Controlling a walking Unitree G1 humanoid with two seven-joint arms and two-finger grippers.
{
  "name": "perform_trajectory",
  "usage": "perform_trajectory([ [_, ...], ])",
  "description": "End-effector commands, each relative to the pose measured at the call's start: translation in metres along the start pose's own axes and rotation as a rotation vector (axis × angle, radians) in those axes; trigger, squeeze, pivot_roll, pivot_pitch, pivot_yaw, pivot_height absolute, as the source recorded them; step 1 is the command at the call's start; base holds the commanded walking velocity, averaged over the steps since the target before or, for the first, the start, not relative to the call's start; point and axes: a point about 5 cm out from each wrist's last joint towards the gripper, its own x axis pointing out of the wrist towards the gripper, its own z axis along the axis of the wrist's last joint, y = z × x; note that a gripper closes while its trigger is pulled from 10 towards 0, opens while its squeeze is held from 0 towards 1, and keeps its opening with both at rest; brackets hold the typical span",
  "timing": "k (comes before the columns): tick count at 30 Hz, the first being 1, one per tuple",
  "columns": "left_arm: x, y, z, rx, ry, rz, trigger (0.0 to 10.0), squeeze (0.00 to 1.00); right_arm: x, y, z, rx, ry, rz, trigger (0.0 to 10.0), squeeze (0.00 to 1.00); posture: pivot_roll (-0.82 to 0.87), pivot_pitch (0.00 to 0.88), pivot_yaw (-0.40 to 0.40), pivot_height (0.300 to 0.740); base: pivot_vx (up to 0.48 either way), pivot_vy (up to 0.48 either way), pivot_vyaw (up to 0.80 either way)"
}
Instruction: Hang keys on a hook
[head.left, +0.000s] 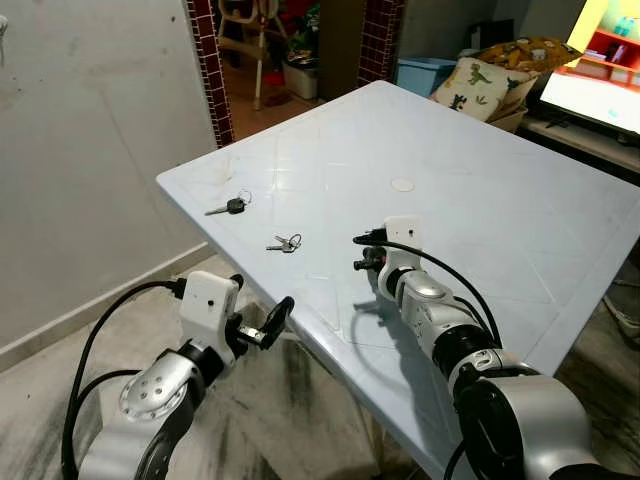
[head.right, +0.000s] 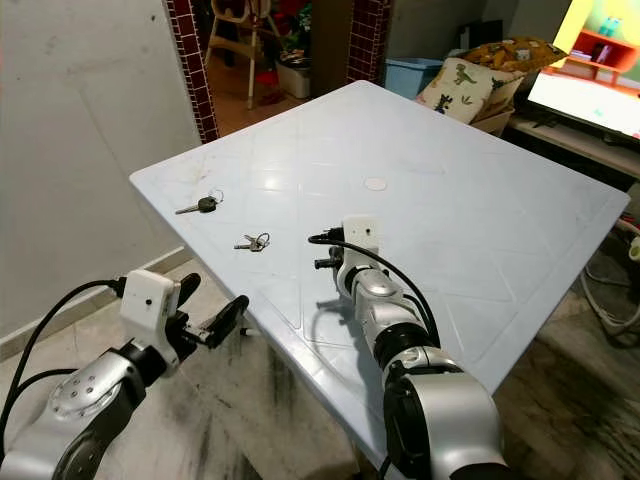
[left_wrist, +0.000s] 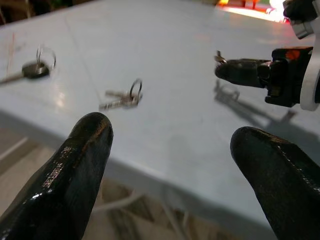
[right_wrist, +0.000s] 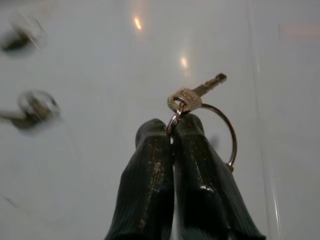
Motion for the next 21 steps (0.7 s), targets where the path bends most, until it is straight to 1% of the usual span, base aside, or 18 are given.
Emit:
perform_trajectory([
  [1,0.004,0.0,-0.001,0.004,-0.003,0.004,10.0,0.0,-0.002,-0.005,0.016,-0.01,-0.088,0.03,0.0,0.0,0.15,0.0,-0.011,0.74,0.0,0.0,0.0],
  [3,0.007,0.0,-0.001,0.003,-0.006,0.003,10.0,0.0,-0.003,-0.006,0.019,-0.016,-0.109,0.042,0.0,0.0,0.14,0.0,-0.011,0.74,0.0,0.0,0.0],
  [4,0.011,0.001,0.001,0.005,-0.019,0.006,10.0,0.0,-0.005,-0.009,0.024,-0.006,-0.146,0.052,0.0,0.0,0.12,0.0,-0.005,0.74,0.0,0.0,0.0],
  [8,0.014,0.002,0.001,0.005,-0.025,0.008,10.0,0.0,-0.008,-0.012,0.027,-0.003,-0.167,0.057,0.0,0.0,0.11,0.0,-0.003,0.74,0.0,0.0,0.0],
  [10,0.021,0.005,0.003,0.009,-0.039,0.023,10.0,0.0,-0.016,-0.017,0.035,0.015,-0.227,0.076,0.0,0.0,0.08,0.0,0.0,0.74,0.0,0.0,0.0],
  [11,0.021,0.005,0.003,0.009,-0.039,0.023,10.0,0.0,-0.016,-0.017,0.035,0.015,-0.227,0.076,0.0,0.0,0.08,0.0,0.0,0.74,0.0,0.0,0.0],
  [12,0.025,0.008,0.004,0.009,-0.048,0.036,10.0,0.0,-0.02,-0.018,0.039,0.044,-0.259,0.094,0.0,0.0,0.07,0.0,0.0,0.74,0.0,0.0,0.0],
  [14,0.03,0.012,0.007,0.012,-0.065,0.063,10.0,0.0,-0.029,-0.019,0.041,0.154,-0.3,0.134,0.0,0.0,0.06,0.0,-0.001,0.74,0.0,0.0,0.0],
  [15,0.03,0.012,0.007,0.012,-0.065,0.063,10.0,0.0,-0.029,-0.019,0.041,0.154,-0.3,0.134,0.0,0.0,0.06,0.0,-0.001,0.74,0.0,0.0,0.0],
  [16,0.032,0.014,0.009,0.011,-0.074,0.077,10.0,0.0,-0.031,-0.019,0.04,0.198,-0.307,0.152,0.0,0.0,0.05,0.0,-0.002,0.74,0.0,0.0,0.0],
  [17,0.033,0.015,0.01,0.012,-0.081,0.087,10.0,0.0,-0.034,-0.019,0.038,0.221,-0.309,0.163,0.0,0.0,0.05,0.0,-0.001,0.74,0.0,0.0,0.0],
  [18,0.033,0.015,0.01,0.012,-0.081,0.087,10.0,0.0,-0.034,-0.019,0.038,0.221,-0.309,0.163,0.0,0.0,0.05,0.0,-0.001,0.74,0.0,0.0,0.0],
  [19,0.035,0.018,0.012,0.002,-0.094,0.103,10.0,0.0,-0.04,-0.018,0.034,0.265,-0.312,0.188,0.0,0.0,0.05,0.0,-0.003,0.74,0.0,0.0,0.0],
  [20,0.036,0.019,0.013,-0.013,-0.101,0.112,10.0,0.0,-0.043,-0.017,0.032,0.29,-0.313,0.203,0.0,0.0,0.04,0.0,-0.004,0.74,0.0,0.0,0.0],
  [21,0.036,0.019,0.013,-0.013,-0.101,0.112,10.0,0.0,-0.043,-0.017,0.032,0.29,-0.313,0.203,0.0,0.0,0.04,0.0,-0.004,0.74,0.0,0.0,0.0],
])
